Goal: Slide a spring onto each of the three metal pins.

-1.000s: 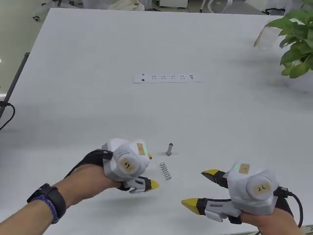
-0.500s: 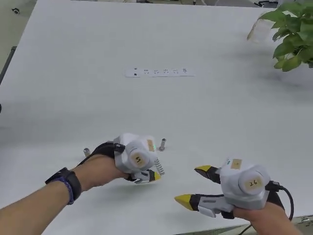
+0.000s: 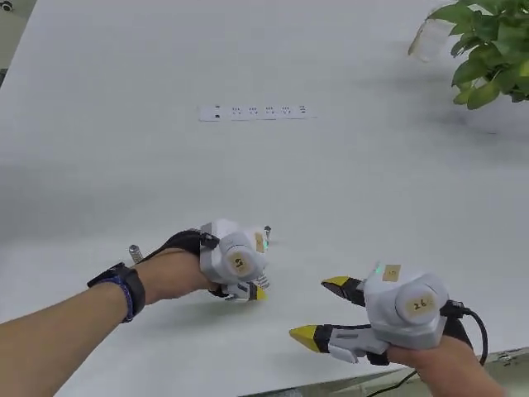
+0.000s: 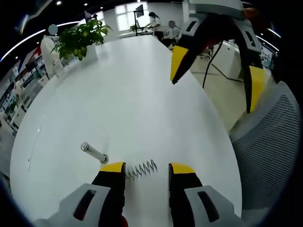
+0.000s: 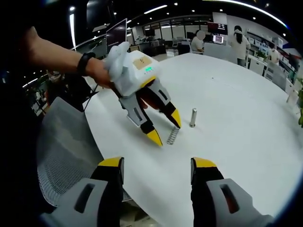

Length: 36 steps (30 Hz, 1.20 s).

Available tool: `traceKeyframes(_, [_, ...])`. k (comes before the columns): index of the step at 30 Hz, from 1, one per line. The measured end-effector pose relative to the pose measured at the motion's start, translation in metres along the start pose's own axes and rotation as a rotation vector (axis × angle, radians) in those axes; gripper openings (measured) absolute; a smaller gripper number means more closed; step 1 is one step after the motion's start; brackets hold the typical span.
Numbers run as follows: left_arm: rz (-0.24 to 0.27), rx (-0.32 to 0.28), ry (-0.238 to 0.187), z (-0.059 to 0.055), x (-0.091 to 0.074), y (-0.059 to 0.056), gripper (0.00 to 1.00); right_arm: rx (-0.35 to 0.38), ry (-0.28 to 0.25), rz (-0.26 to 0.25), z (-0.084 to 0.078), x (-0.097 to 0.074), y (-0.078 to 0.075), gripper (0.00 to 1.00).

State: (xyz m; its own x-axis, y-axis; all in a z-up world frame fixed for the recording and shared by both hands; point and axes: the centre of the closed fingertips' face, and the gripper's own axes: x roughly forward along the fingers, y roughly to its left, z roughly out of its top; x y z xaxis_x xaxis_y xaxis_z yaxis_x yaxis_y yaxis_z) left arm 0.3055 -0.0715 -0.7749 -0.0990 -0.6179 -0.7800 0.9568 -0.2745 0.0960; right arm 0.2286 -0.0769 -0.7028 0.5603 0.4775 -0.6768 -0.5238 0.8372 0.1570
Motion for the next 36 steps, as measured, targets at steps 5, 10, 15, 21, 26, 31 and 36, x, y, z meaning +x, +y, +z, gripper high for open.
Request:
traceKeyframes(5, [-0.011,-0.043,0.014,-0.004,0.004,0.002,0.28,0.002,-0.003,0.004,0.001,0.002,0.000,0.55])
traceKeyframes(10, [-0.004,-0.053,0.052,-0.015,0.004,0.004,0.24,0.000,-0.005,0.010,0.002,0.004,0.002,0.55])
traceKeyframes(15, [0.006,-0.055,0.077,-0.022,-0.003,0.005,0.21,0.002,-0.003,0.010,0.002,0.004,0.001,0.54])
traceKeyframes(21, [0.003,-0.061,0.115,-0.034,-0.009,0.004,0.14,-0.001,-0.003,0.013,0.001,0.005,0.002,0.54])
traceKeyframes(26, [-0.015,-0.076,0.141,-0.047,-0.015,-0.003,0.09,-0.003,-0.006,0.010,0.002,0.005,0.004,0.54])
traceKeyframes(31, [-0.017,-0.108,0.133,-0.053,-0.019,-0.008,0.03,-0.005,-0.002,0.013,0.000,0.005,0.005,0.54])
traceKeyframes(36, [-0.009,-0.141,0.122,-0.053,-0.018,-0.008,0.03,-0.010,0.001,0.016,0.001,0.006,0.007,0.54])
